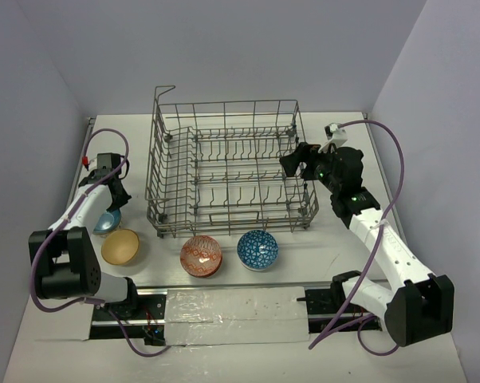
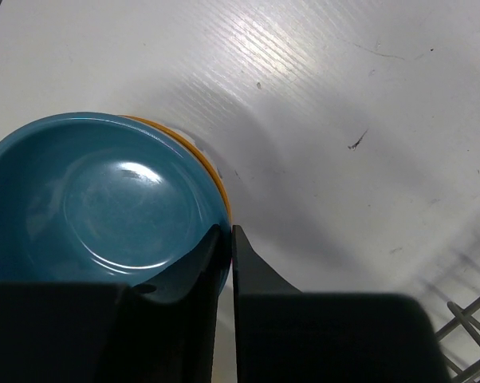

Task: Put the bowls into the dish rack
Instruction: Pick up the bowl from the bowl.

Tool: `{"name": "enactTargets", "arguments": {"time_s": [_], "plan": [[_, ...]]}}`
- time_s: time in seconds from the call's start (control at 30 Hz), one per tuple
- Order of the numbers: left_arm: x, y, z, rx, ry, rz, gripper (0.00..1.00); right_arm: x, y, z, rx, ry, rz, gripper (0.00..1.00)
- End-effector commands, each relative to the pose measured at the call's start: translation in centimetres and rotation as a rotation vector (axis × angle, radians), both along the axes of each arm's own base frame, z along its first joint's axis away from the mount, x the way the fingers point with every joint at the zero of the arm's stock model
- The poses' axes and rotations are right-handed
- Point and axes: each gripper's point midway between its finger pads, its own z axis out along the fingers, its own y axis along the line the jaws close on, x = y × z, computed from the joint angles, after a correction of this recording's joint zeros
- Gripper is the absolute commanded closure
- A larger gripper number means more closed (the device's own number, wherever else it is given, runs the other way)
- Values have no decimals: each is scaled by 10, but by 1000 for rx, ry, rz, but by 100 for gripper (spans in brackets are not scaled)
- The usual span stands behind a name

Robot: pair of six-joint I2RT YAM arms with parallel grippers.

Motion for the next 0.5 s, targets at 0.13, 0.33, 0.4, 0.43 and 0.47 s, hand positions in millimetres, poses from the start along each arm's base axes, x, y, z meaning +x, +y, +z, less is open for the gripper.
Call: {"name": "enactTargets", "arguments": {"time_s": [0.13,0.33,0.4,0.43,0.47], "plan": [[9,0,9,-5,-40,1,96,7,-2,24,1,-60,-10,4],[9,0,12,-2,-49,4,100,8,-2,22,-2,-54,-8,4],[10,1,15,0,-60,7,100,8,-2,22,-2,-53,-10,4],[10,1,15,3,-59,8,100,8,-2,22,-2,-54,-10,4],[10,2,17,8,-64,13,100,8,-2,22,-2,-53,-10,4]]}}
